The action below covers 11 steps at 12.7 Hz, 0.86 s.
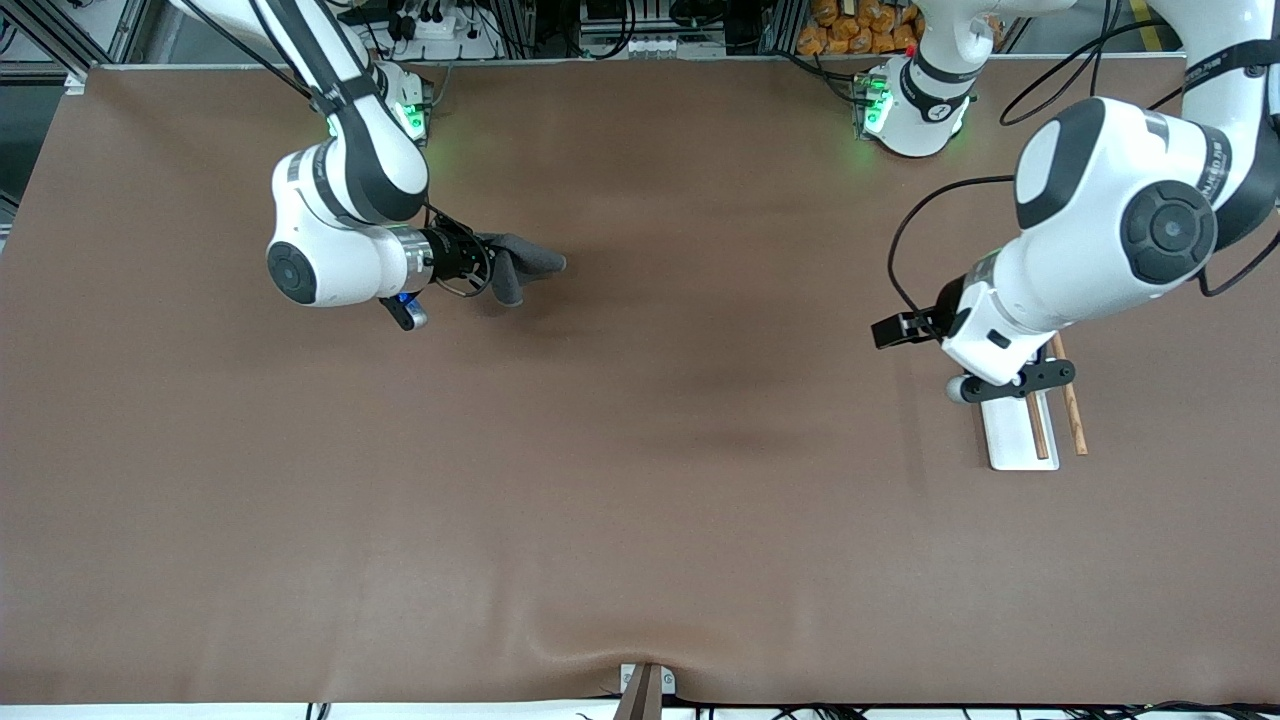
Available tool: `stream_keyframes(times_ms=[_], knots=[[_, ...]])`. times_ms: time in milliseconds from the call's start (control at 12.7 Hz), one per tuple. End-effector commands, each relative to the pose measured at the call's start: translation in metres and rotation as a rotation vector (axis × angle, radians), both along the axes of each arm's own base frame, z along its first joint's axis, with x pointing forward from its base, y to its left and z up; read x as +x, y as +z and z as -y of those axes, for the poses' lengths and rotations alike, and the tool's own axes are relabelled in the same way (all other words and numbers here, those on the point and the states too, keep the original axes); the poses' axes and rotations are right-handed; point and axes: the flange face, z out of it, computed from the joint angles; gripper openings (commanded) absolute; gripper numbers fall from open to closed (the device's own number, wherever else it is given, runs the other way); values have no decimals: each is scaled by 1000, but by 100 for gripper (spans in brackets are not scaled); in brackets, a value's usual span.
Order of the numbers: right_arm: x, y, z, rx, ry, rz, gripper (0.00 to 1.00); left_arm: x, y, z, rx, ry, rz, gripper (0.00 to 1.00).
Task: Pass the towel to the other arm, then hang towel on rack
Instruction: 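Lift the towel with the right gripper while the left gripper approaches it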
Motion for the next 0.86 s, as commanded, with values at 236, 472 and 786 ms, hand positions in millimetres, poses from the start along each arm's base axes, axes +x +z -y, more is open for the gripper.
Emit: stream_keyframes(times_ms=[236,472,786], knots=[[22,60,-40,-39,-56,35,0,1,10,16,-4,27,46,100],[29,85,-73,-65,-125,42,0,-4,11,39,-26,207,28,100],[41,106,-126,-88,-238,65,0,-13,4,88,-54,408,3,100]])
